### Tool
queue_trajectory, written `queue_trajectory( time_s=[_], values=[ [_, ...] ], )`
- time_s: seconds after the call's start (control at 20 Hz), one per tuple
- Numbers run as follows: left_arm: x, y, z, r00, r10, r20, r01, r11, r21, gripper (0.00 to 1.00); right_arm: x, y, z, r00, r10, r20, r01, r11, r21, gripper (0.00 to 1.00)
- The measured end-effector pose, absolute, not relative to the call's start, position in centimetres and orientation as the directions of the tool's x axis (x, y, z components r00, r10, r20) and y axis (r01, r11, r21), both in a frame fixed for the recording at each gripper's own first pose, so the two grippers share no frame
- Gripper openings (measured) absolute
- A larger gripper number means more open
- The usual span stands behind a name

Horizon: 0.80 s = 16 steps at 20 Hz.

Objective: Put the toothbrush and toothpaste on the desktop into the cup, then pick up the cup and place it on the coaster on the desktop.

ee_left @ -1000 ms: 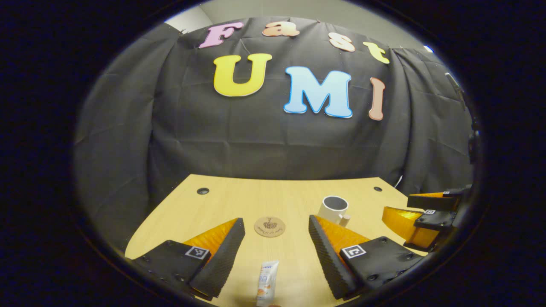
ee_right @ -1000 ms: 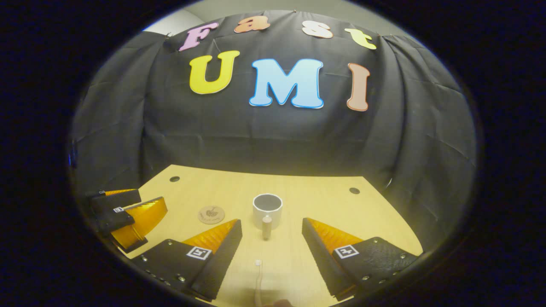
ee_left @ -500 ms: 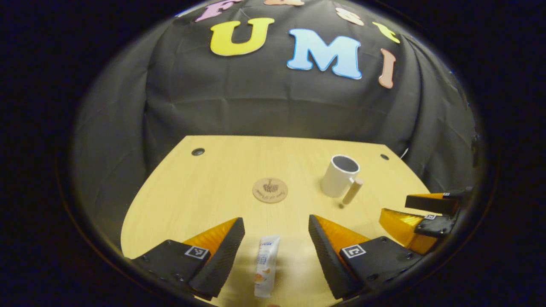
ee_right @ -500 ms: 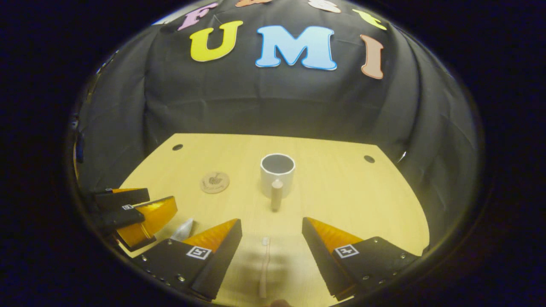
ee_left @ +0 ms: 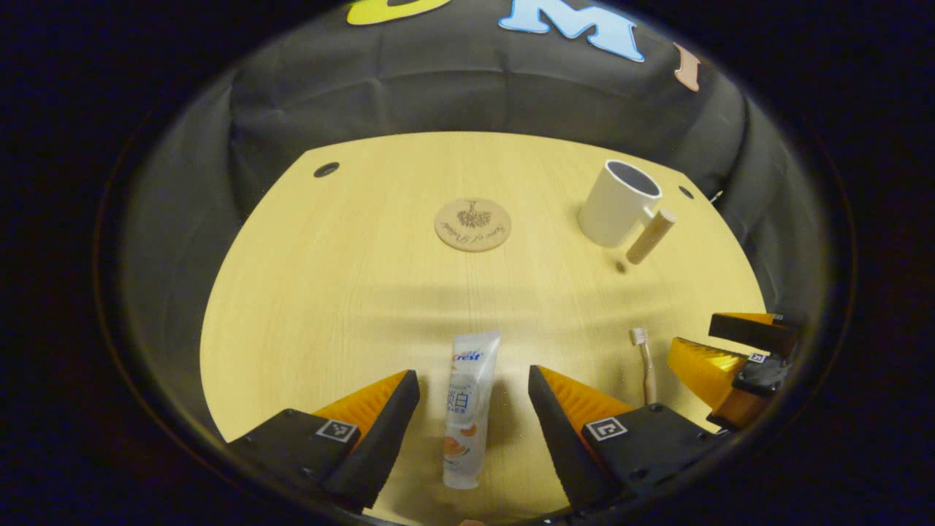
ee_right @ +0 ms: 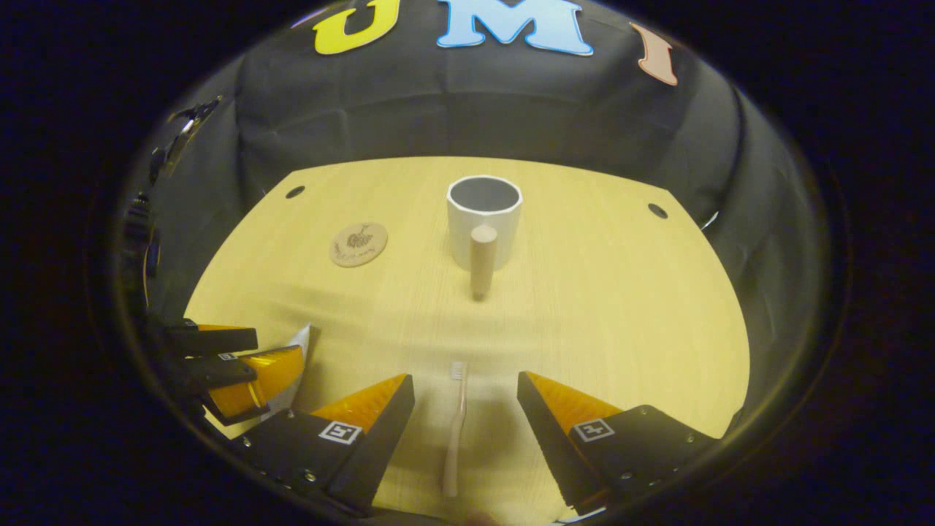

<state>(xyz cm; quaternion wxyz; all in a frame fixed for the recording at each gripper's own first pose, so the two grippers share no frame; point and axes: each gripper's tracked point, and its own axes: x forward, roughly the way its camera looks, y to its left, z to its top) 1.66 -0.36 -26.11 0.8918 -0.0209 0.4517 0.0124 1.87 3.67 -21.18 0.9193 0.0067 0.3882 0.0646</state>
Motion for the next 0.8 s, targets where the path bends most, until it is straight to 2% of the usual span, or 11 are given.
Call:
queue_trajectory(
  time_s=[0.55, 0.6, 0.65, 0.8],
  values=[
    [-1.2, 0.2, -29.9, 0.382, 0.003, -0.924, -0.011, 1.0, -0.002, 0.98, -0.8, 5.0, -26.6, 0.432, 0.154, -0.889, -0.085, 0.988, 0.13, 0.9],
    [-1.3, 0.2, -30.1, 0.374, -0.001, -0.928, -0.013, 1.0, -0.006, 0.94, -1.0, 5.0, -26.8, 0.415, 0.153, -0.897, -0.087, 0.988, 0.128, 0.9],
    [-1.6, 0.2, -30.1, 0.367, -0.004, -0.93, -0.015, 1.0, -0.011, 0.98, -1.2, 5.0, -27.3, 0.402, 0.145, -0.904, -0.085, 0.989, 0.121, 0.9],
    [-1.8, 0.3, -30.4, 0.36, 0.006, -0.933, -0.014, 1.0, 0.001, 0.98, -2.0, 5.1, -27.7, 0.367, 0.146, -0.919, -0.087, 0.989, 0.122, 0.9]
  ],
)
